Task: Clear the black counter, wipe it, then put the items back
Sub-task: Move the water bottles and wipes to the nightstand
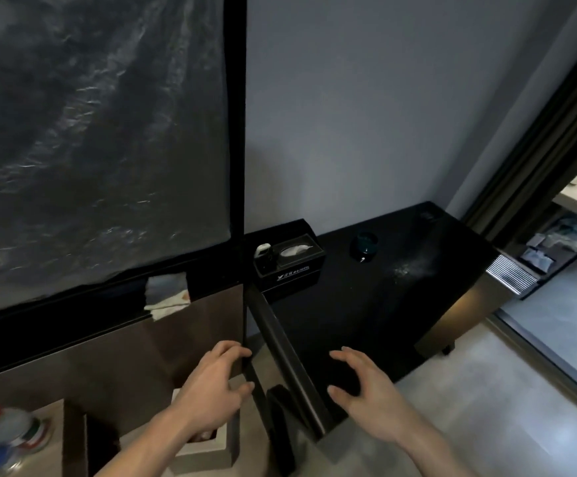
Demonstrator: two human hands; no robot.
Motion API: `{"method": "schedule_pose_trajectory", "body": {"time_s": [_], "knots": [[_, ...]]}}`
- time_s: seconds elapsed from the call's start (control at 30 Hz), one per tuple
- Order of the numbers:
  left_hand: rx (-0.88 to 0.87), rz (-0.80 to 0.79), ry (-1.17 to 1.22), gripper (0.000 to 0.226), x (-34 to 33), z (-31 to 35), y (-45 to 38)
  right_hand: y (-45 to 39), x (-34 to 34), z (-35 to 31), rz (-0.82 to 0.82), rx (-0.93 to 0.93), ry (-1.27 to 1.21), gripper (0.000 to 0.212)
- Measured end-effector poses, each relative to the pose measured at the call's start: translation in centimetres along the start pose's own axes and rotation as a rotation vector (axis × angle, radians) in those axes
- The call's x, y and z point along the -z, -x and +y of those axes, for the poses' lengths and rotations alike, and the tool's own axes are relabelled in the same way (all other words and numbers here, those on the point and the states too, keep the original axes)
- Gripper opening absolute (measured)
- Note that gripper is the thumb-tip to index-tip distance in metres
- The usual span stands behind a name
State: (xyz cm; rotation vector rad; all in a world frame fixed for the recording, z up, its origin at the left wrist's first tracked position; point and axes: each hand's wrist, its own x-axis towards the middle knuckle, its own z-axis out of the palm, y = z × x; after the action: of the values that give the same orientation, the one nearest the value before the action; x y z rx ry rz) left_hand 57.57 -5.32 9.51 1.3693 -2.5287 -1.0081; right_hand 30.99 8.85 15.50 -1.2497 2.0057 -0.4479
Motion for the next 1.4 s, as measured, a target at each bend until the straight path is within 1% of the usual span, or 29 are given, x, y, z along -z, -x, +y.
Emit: {"method": "schedule_pose_trajectory", "body": {"time_s": [0.17, 0.37, 0.57, 0.67, 0.8, 1.0, 1.2, 1.33, 1.4], "knots": [[0.001, 0.011, 0.02, 0.059, -0.8, 1.8, -7.1, -4.7, 4.3, 2.9, 0.006, -0.023, -0.024, 0.063], [0.035, 0.042, 0.054, 0.062, -1.2, 3.4, -12.4, -10.6, 8.7, 4.8, -0.022, -0.052, -0.047, 0.065], [0.104, 0.05, 0.08, 0.059, -3.0, 5.3, -17.0, -17.8, 12.2, 7.6, -0.063, 0.012, -0.074, 0.062], [0.165, 0.047, 0.094, 0.059, -4.2, 6.8, -20.1, -22.6, 14.6, 9.9, -0.067, -0.001, -0.07, 0.063], [0.256, 0.102, 0.108, 0.059, -6.0, 8.7, -24.5, -30.5, 18.5, 14.1, -0.086, -0.018, -0.037, 0.064], [0.431, 0.125, 0.111, 0.055, -7.4, 12.0, -29.8, -43.1, 23.5, 19.5, -0.11, -0.048, 0.112, 0.067], [0.534, 0.115, 0.131, 0.049, -8.3, 14.5, -32.0, -53.9, 23.8, 22.5, -0.15, 0.009, 0.308, 0.078], [0.595, 0.074, 0.127, 0.048, -9.1, 15.1, -31.2, -58.5, 22.9, 22.9, -0.205, -0.024, 0.398, 0.084], [0.626, 0.055, 0.117, 0.051, -9.6, 15.1, -30.5, -59.9, 22.3, 23.3, -0.222, -0.04, 0.413, 0.082]]}}
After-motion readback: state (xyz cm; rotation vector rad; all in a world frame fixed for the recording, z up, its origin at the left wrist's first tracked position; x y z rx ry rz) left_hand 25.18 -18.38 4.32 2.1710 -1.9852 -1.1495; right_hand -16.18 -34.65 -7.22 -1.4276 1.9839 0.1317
